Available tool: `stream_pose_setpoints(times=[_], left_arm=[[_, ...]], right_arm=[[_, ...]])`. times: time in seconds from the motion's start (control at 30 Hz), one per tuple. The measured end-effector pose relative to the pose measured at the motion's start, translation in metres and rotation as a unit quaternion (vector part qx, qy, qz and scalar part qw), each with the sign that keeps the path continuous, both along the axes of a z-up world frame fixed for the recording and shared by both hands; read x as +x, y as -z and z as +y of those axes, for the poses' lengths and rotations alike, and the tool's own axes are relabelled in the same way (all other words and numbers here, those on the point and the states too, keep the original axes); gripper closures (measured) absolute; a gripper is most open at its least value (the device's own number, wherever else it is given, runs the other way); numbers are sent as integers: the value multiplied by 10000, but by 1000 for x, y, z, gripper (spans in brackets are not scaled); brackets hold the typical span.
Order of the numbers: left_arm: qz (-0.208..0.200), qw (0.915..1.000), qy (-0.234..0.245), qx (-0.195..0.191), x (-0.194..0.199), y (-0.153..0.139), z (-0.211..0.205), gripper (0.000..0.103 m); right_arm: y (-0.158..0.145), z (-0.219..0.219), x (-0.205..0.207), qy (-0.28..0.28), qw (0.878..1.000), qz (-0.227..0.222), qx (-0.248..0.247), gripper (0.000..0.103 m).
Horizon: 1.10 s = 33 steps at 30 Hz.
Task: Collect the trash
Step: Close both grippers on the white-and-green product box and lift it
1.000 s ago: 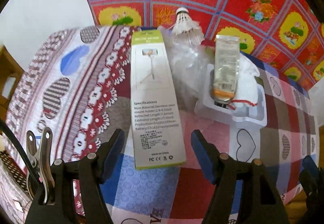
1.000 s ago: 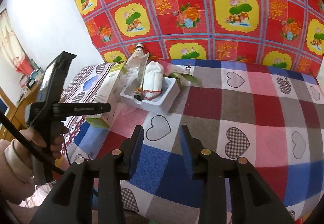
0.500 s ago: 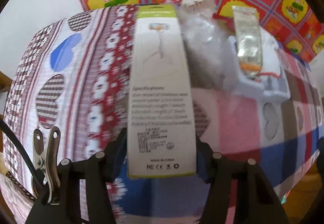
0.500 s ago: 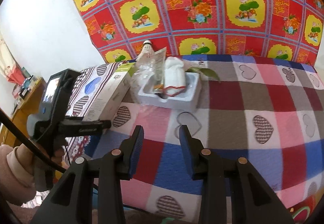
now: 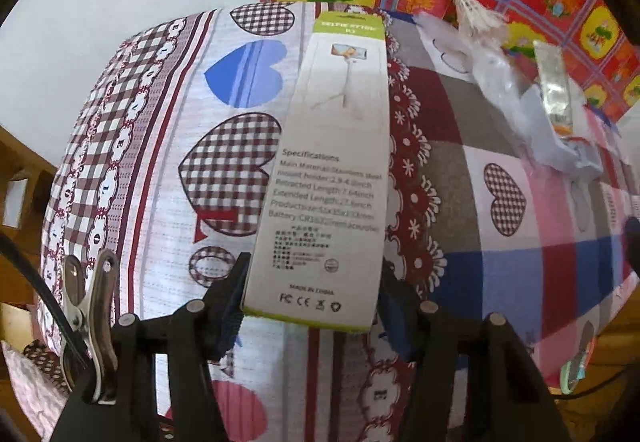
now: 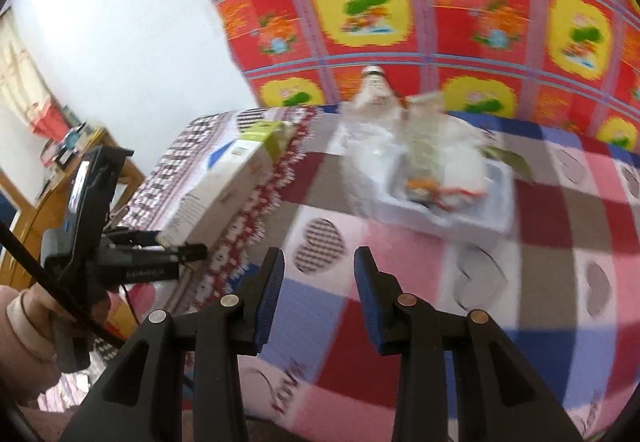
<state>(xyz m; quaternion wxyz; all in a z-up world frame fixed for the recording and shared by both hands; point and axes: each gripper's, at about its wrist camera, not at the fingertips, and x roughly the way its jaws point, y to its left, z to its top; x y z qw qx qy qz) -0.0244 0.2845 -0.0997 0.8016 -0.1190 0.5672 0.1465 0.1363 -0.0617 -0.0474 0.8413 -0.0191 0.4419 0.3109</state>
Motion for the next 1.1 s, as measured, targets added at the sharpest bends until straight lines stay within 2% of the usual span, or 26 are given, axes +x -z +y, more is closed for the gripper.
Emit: stream_pose_setpoints(times=[0.2,0.33,0.43,0.6,0.73,0.97,1.1], left_arm=[[-212,9992,312,-126,-18,-6,6,42],[-395,9984,334,-244,-38,-14,10,41],[-463,9979,322,-304,-45,-18,14,41],[-381,9988,290,-57,-50,-19,13,41],[-409,9991,138,-32,-59,-19,24,41],[-382,9969,-640,-235,-67,-12,68,41],[-448,9946,-916,-207,-73,-12,85,41]], right_arm=[[8,50,53,-588,9983,60,-17,56],[17,84,93,-978,9950,133,-151,49],[26,113,121,-1270,9912,230,-295,49],[43,153,157,-1607,9842,343,-663,49],[62,164,163,-1751,9786,503,-954,49],[62,152,140,-1900,9757,651,-874,49],[62,141,118,-1834,9767,748,-821,49]])
